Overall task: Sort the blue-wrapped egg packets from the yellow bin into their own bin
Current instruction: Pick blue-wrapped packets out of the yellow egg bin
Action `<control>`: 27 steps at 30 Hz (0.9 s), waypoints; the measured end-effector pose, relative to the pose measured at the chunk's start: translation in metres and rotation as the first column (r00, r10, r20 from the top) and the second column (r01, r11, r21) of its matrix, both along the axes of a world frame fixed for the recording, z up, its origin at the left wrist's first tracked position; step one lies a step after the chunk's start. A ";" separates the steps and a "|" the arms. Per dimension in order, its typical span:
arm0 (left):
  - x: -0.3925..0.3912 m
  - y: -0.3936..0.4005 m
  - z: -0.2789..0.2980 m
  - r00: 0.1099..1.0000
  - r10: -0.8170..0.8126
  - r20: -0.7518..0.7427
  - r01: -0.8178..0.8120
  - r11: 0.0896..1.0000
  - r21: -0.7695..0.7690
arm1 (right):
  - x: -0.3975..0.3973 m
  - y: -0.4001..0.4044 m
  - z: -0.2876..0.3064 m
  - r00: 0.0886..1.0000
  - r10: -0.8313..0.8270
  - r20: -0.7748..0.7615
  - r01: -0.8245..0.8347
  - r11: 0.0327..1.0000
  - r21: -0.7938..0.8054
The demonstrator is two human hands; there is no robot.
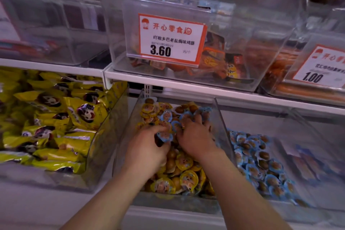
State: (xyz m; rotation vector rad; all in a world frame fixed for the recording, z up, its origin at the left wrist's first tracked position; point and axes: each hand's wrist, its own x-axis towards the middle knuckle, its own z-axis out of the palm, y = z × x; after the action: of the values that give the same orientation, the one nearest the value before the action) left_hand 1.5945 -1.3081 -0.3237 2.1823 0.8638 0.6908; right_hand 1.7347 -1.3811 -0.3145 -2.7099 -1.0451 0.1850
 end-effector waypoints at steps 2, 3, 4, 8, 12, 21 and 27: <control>-0.004 0.003 0.005 0.995 0.077 0.071 -0.074 0.997 -0.038 | 0.003 0.001 -0.001 1.000 0.002 0.017 -0.004 0.994 0.110; -0.006 0.004 0.007 0.988 0.096 0.120 -0.086 0.993 -0.079 | 0.006 0.001 0.001 1.000 0.004 -0.003 -0.003 0.982 0.191; -0.008 0.004 0.009 0.980 0.102 0.173 -0.079 0.988 -0.135 | 0.009 -0.001 0.004 0.999 -0.001 -0.044 0.013 0.959 0.284; -0.015 0.000 0.017 0.948 0.092 0.305 -0.005 0.962 -0.273 | 0.015 -0.007 0.017 0.998 -0.065 -0.009 0.060 0.864 0.501; -0.023 -0.003 0.017 0.955 0.049 0.293 0.024 0.970 -0.243 | 0.014 0.006 0.029 0.954 0.190 0.231 -0.261 0.907 0.331; -0.034 -0.002 0.015 0.972 -0.042 0.231 0.071 0.990 -0.119 | 0.009 0.028 0.021 0.958 0.282 0.059 -0.279 0.959 -0.055; -0.032 -0.005 0.023 0.946 -0.016 0.322 0.071 0.985 -0.160 | -0.006 -0.011 0.034 0.976 0.087 -0.201 0.061 0.773 0.631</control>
State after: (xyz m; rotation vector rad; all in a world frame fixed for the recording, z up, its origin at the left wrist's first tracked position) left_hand 1.5629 -1.3128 -0.3004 1.8650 0.6753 0.8865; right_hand 1.7286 -1.3917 -0.2800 -2.0120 -0.8585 0.1016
